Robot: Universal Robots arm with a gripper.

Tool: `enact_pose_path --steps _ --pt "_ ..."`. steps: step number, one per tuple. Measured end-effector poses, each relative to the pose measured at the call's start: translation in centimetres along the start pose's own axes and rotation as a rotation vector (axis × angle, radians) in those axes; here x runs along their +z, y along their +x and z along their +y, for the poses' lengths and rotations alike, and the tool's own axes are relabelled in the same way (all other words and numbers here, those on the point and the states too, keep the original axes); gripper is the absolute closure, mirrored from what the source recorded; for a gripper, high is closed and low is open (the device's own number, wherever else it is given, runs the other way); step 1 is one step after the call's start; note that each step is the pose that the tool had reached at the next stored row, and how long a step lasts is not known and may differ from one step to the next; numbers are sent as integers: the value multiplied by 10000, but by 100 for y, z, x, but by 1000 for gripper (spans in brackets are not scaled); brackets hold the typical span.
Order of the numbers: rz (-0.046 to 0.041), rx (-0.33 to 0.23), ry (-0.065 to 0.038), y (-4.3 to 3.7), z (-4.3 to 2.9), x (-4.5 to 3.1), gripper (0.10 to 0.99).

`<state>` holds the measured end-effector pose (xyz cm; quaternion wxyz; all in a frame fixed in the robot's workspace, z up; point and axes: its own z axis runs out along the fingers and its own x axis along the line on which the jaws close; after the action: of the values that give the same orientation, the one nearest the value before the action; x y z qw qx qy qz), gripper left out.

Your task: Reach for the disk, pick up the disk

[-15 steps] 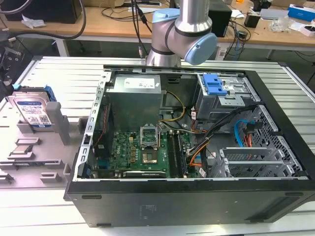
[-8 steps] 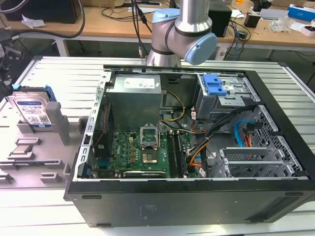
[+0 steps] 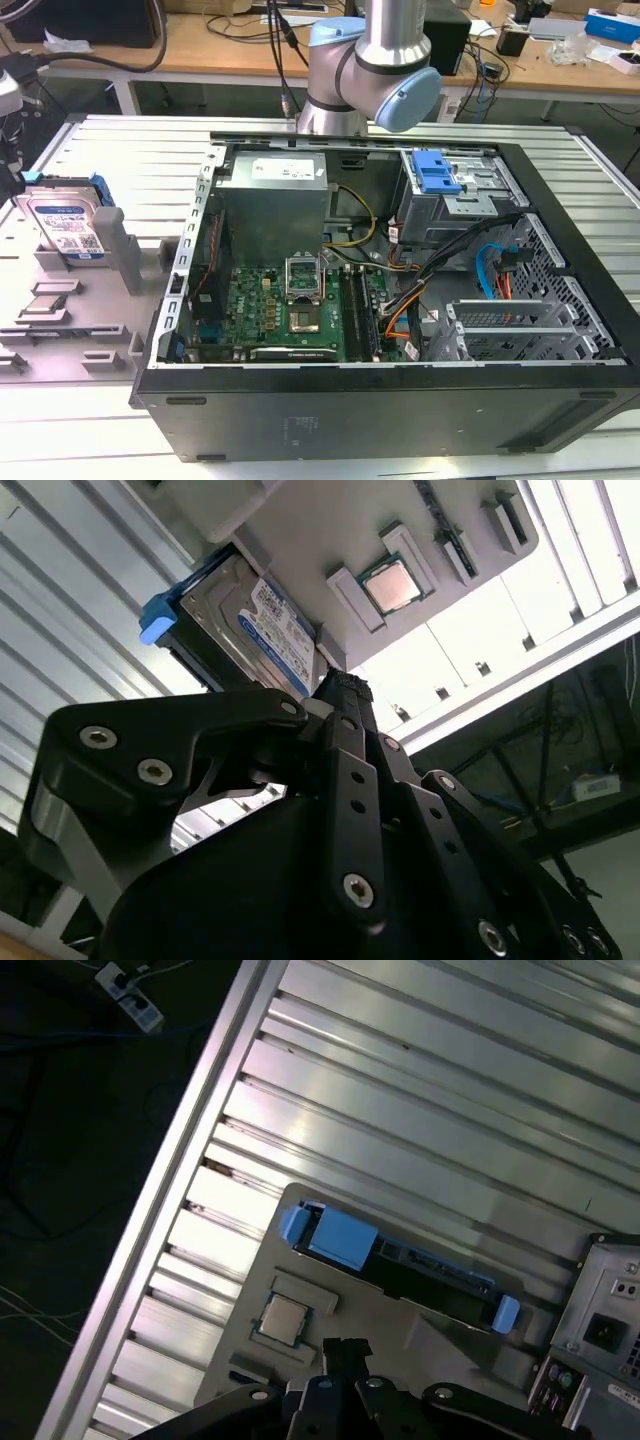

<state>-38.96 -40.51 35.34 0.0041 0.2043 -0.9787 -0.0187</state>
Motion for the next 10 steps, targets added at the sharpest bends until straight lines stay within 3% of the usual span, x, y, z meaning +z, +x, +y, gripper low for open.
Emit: enact_pose_path --steps 10 --pt "52 -1372 1 0 0 0 980"
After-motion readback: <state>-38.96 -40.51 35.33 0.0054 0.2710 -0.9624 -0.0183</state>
